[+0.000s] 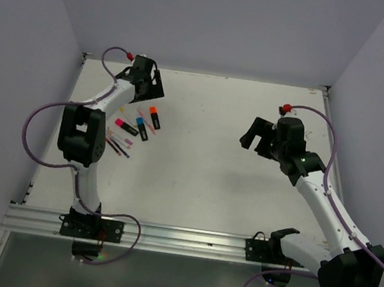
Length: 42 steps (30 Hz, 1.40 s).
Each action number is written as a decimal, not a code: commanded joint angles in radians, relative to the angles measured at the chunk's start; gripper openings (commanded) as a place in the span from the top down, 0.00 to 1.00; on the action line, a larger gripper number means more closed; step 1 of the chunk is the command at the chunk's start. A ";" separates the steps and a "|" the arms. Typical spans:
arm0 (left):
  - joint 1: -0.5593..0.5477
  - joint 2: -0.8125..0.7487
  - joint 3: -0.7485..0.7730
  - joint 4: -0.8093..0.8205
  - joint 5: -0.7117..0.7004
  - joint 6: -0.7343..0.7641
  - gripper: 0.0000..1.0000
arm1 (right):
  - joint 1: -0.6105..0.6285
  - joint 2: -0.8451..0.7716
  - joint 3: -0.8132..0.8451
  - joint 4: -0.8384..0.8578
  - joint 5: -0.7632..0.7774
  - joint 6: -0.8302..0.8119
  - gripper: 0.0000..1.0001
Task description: Open the pen caps
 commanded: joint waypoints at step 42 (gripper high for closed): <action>-0.130 -0.124 -0.135 0.143 0.020 -0.190 0.93 | 0.166 0.048 -0.004 0.289 -0.182 0.039 0.04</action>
